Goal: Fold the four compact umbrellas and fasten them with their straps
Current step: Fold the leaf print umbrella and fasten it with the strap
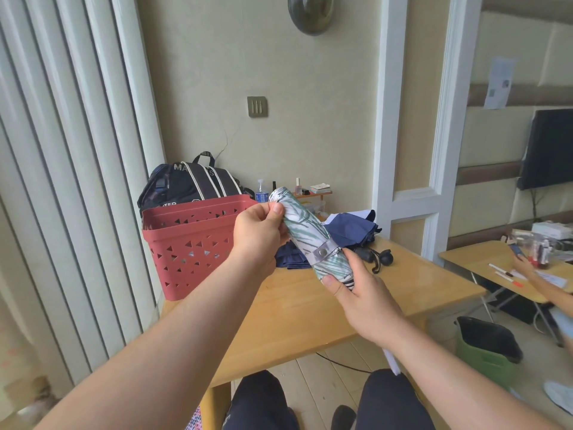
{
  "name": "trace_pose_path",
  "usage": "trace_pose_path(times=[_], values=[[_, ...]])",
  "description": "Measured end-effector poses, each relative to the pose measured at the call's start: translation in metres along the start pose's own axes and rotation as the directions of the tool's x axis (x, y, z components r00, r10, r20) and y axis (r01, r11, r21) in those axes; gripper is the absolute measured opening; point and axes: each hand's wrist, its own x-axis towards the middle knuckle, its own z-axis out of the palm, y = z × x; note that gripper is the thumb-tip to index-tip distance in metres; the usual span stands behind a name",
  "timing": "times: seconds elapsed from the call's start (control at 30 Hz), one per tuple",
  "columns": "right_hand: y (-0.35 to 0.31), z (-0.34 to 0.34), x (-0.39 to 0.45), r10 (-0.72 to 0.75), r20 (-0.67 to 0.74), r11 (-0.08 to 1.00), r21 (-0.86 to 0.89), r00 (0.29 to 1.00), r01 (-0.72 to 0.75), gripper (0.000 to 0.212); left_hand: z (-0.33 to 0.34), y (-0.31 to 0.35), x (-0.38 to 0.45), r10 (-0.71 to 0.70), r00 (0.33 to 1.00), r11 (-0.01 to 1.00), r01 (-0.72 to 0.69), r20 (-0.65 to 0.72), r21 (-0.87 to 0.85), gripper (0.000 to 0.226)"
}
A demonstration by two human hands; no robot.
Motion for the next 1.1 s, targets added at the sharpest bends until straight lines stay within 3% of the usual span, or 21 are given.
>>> trace_pose_path(times=[0.1, 0.17, 0.23, 0.3, 0.37, 0.4, 0.53, 0.63, 0.7, 0.77, 0.83, 0.9, 0.97, 1.03, 1.1], values=[[-0.006, 0.007, -0.001, 0.034, 0.003, 0.978, 0.205, 0.999, -0.034, 0.029, -0.002, -0.011, 0.007, 0.204, 0.974, 0.953, -0.175, -0.098, 0.247, 0.013], [-0.016, 0.009, -0.004, 0.125, 0.045, 0.912, 0.389, 0.991, -0.133, 0.018, -0.001, -0.013, 0.006, 0.261, 0.957, 0.925, -0.212, -0.124, 0.314, 0.039], [-0.026, 0.006, -0.006, 0.211, 0.188, 0.771, 0.571, 0.959, -0.282, 0.009, -0.002, -0.013, 0.007, 0.147, 0.987, 0.975, -0.134, -0.063, 0.175, 0.068], [-0.030, -0.001, -0.008, 0.236, 0.416, 0.606, 0.644, 0.878, -0.468, 0.038, -0.004, -0.009, 0.008, -0.072, 0.979, 0.996, 0.080, 0.188, -0.035, 0.077], [-0.031, -0.004, -0.010, 0.180, 0.627, 0.501, 0.605, 0.758, -0.619, 0.061, -0.007, -0.005, 0.003, -0.219, 0.864, 0.945, 0.304, 0.453, -0.122, 0.061], [-0.030, -0.004, -0.011, 0.138, 0.698, 0.475, 0.576, 0.702, -0.666, 0.068, -0.008, -0.005, 0.001, -0.241, 0.832, 0.917, 0.364, 0.500, -0.164, 0.053], [-0.029, -0.001, -0.013, -0.004, 0.816, 0.459, 0.515, 0.578, -0.724, 0.061, -0.006, -0.007, -0.004, -0.191, 0.847, 0.860, 0.388, 0.496, -0.332, 0.019], [-0.028, 0.001, -0.011, -0.082, 0.838, 0.423, 0.520, 0.540, -0.742, 0.047, 0.001, -0.004, -0.007, -0.246, 0.870, 0.859, 0.400, 0.428, -0.320, 0.019], [-0.029, 0.001, -0.010, -0.099, 0.830, 0.412, 0.536, 0.549, -0.737, 0.043, 0.004, 0.000, -0.007, -0.260, 0.880, 0.879, 0.386, 0.398, -0.279, 0.023], [-0.031, 0.000, -0.007, -0.043, 0.795, 0.459, 0.553, 0.604, -0.695, 0.045, 0.007, 0.009, -0.007, -0.267, 0.897, 0.912, 0.353, 0.351, -0.207, 0.026], [-0.036, -0.002, -0.002, 0.069, 0.713, 0.562, 0.550, 0.698, -0.618, 0.047, 0.010, 0.015, -0.004, -0.235, 0.942, 0.957, 0.267, 0.239, -0.115, 0.034], [-0.042, -0.002, 0.002, 0.164, 0.548, 0.691, 0.529, 0.820, -0.492, 0.046, 0.013, 0.015, 0.001, -0.160, 0.979, 0.984, 0.168, 0.127, -0.059, 0.058], [-0.048, 0.000, 0.002, 0.204, 0.385, 0.776, 0.497, 0.900, -0.388, 0.038, 0.014, 0.015, 0.003, -0.167, 0.978, 0.984, 0.173, 0.121, -0.033, 0.076], [-0.052, 0.003, -0.002, 0.215, 0.312, 0.773, 0.525, 0.926, -0.356, 0.033, 0.015, 0.016, 0.001, -0.202, 0.965, 0.975, 0.214, 0.165, -0.056, 0.072], [-0.052, 0.003, -0.006, 0.183, 0.326, 0.712, 0.606, 0.928, -0.353, 0.044, 0.012, 0.014, -0.001, -0.188, 0.955, 0.973, 0.213, 0.227, -0.092, 0.061]])
